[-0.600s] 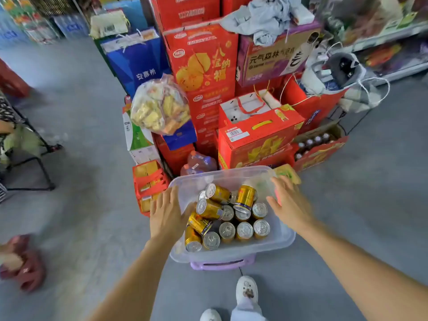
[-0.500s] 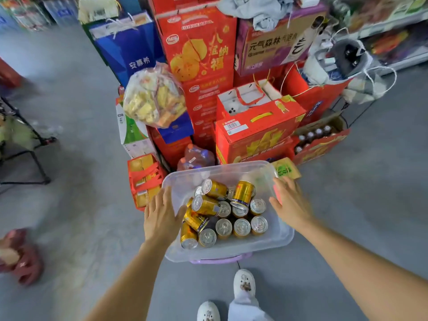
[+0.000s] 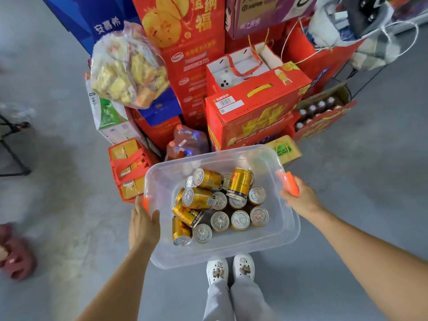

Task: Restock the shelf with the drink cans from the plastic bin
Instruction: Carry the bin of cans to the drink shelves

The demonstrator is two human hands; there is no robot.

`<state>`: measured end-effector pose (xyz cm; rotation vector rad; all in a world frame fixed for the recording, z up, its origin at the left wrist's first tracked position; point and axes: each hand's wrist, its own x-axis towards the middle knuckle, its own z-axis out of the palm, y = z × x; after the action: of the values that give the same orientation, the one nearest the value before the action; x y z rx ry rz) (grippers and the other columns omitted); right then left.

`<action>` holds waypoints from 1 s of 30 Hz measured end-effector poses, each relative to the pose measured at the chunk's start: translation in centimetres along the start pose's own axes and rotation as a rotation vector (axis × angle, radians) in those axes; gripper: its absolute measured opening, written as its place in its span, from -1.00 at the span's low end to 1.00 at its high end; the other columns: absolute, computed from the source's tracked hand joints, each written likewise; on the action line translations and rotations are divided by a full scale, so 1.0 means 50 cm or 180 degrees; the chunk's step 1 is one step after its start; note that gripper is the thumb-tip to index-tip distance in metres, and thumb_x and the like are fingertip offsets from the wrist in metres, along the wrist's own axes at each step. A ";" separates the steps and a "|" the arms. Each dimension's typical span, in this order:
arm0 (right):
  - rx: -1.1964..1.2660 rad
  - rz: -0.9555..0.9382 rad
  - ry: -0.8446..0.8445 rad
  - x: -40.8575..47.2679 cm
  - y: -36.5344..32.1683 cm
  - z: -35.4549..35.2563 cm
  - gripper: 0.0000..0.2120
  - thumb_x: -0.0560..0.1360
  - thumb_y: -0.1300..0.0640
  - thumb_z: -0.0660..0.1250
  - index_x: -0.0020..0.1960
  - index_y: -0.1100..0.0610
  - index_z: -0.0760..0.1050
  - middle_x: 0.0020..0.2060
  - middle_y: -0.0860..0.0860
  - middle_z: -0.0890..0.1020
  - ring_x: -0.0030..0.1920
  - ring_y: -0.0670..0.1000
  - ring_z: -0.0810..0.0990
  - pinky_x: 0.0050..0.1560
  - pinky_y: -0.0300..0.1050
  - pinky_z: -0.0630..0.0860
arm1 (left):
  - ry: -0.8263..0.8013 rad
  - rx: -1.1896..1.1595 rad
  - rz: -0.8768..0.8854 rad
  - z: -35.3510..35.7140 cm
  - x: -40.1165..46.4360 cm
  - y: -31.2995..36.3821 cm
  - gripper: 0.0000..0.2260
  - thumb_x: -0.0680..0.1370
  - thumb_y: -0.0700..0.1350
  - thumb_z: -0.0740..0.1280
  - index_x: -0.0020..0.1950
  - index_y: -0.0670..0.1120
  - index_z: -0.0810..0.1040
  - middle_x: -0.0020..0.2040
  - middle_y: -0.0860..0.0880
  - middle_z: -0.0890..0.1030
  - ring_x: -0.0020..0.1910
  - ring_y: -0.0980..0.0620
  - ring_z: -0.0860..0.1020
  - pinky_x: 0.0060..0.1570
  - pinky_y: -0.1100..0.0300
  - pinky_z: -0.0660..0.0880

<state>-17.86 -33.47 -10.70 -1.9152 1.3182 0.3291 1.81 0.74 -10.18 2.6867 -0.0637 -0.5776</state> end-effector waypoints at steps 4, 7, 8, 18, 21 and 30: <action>0.0104 -0.0352 0.0176 0.003 -0.008 0.019 -0.41 0.39 0.00 0.39 0.39 -0.10 0.33 -0.05 0.06 0.61 -0.06 0.15 0.60 0.05 0.10 0.56 | 0.0030 -0.0159 -0.0024 0.006 0.009 -0.011 -0.48 0.59 -0.09 0.26 0.52 0.03 0.16 0.30 -0.20 0.52 0.16 -0.29 0.52 -0.04 -0.11 0.46; 0.0409 -0.0432 0.0267 0.005 -0.023 0.037 -0.42 0.51 0.21 0.35 0.47 -0.02 0.27 0.26 0.07 0.52 0.23 0.16 0.50 0.25 0.08 0.44 | 0.0068 -0.0270 -0.0041 0.014 0.011 -0.010 -0.49 0.60 -0.10 0.25 0.51 0.04 0.16 0.22 -0.20 0.56 0.12 -0.27 0.54 -0.09 -0.04 0.43; 0.0496 -0.0433 0.0336 0.009 -0.021 0.043 -0.42 0.52 0.25 0.32 0.48 -0.01 0.26 0.30 0.09 0.50 0.26 0.16 0.48 0.26 0.09 0.42 | 0.0065 -0.0318 -0.0055 0.013 0.011 -0.010 -0.50 0.60 -0.11 0.25 0.51 0.04 0.18 0.21 -0.20 0.57 0.10 -0.27 0.55 -0.09 -0.03 0.44; 0.0789 -0.0400 0.0692 -0.015 -0.009 0.042 -0.45 0.49 0.35 0.28 0.40 -0.02 0.36 0.23 0.05 0.55 0.03 0.05 0.50 0.18 0.08 0.47 | 0.0354 -0.0614 0.0137 -0.035 0.001 0.019 -0.55 0.55 -0.22 0.29 0.43 -0.01 0.41 0.04 -0.17 0.65 -0.11 -0.18 0.54 -0.17 0.09 0.42; 0.0972 -0.0293 0.0819 -0.055 0.024 0.040 -0.47 0.46 0.35 0.28 0.35 -0.04 0.41 0.18 0.02 0.59 -0.05 0.05 0.51 0.12 0.08 0.51 | 0.0320 -0.0562 0.0271 -0.053 -0.013 0.027 -0.56 0.54 -0.22 0.31 0.41 -0.01 0.44 0.03 -0.17 0.65 -0.07 -0.23 0.57 -0.16 0.09 0.41; 0.1085 0.0017 0.1382 -0.209 0.121 -0.025 -0.52 0.39 0.19 0.28 0.28 -0.08 0.46 -0.11 -0.02 0.57 -0.24 0.09 0.47 -0.05 0.03 0.53 | 0.0082 -0.0793 0.0765 -0.088 -0.097 0.087 -0.61 0.48 -0.22 0.32 0.29 0.03 0.53 -0.16 -0.08 0.61 -0.19 -0.19 0.55 -0.19 0.08 0.46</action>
<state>-27.95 -28.27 -6.35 -1.7438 1.5392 -0.3132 -0.69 -1.08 -2.94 2.3991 -0.2843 -0.4437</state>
